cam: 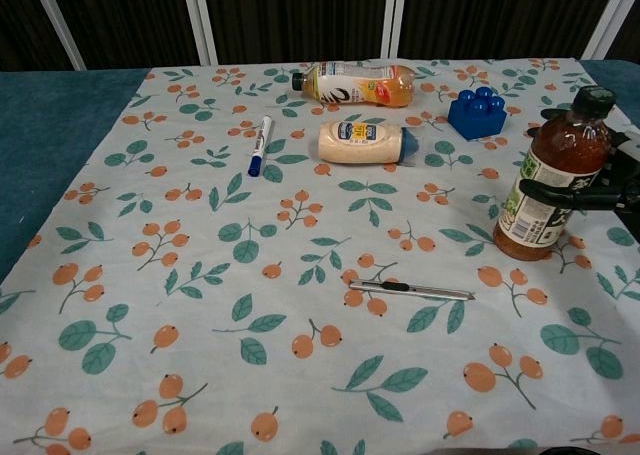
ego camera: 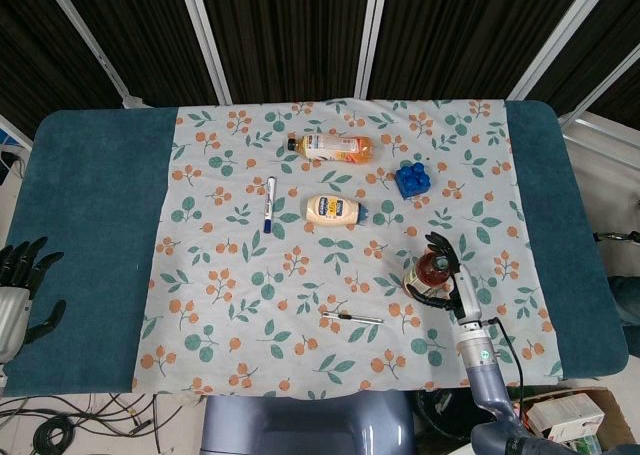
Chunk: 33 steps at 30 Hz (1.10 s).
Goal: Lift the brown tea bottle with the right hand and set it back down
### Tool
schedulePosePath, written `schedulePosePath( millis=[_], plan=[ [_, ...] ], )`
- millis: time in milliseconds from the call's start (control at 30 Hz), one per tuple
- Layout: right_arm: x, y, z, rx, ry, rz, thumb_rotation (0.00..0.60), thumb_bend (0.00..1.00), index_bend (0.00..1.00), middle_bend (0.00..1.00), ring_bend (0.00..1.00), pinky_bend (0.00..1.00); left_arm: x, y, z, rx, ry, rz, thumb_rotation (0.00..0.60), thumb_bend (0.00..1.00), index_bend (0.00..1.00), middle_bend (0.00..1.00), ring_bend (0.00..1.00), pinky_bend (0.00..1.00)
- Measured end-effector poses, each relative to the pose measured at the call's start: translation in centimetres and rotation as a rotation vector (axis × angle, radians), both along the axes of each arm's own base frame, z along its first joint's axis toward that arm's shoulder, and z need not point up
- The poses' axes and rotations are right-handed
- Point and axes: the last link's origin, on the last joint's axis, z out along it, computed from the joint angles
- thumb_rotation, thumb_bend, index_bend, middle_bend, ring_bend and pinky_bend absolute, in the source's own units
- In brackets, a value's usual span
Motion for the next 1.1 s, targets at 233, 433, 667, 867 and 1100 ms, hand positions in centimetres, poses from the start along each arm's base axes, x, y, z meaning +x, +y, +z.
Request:
schedulePosePath(
  millis=[233,433,667,867,1100],
  plan=[
    [0.02,0.03,0.08,0.002,-0.005,0.000,0.600,0.11,0.12,0.11,0.14,0.17,0.03,-0.02,-0.06,-0.002,0.001,0.000,0.600,0.36,0.19,0.03,0.00,0.00],
    [0.06,0.21,0.09,0.002,-0.002,0.000,0.600,0.11,0.12,0.11,0.14,0.17,0.13,-0.11,-0.08,-0.002,-0.001,-0.006,0.600,0.36,0.19,0.03,0.00,0.00],
    [0.16,0.22,0.20,0.002,-0.009,0.004,0.600,0.11,0.12,0.12,0.14,0.17,0.09,-0.21,-0.11,-0.004,0.003,-0.001,0.600,0.36,0.19,0.03,0.00,0.00],
    [-0.02,0.08,0.26,-0.004,0.007,0.001,0.600,0.11,0.15,0.12,0.15,0.17,0.08,-0.18,-0.17,-0.008,0.006,0.000,0.600,0.36,0.19,0.03,0.00,0.00],
    [-0.29,0.08,-0.21,0.003,0.018,-0.007,0.600,0.21,0.19,0.17,0.21,0.21,0.06,-0.17,-0.14,-0.008,0.005,0.002,0.600,0.36,0.19,0.03,0.00,0.00]
  ],
)
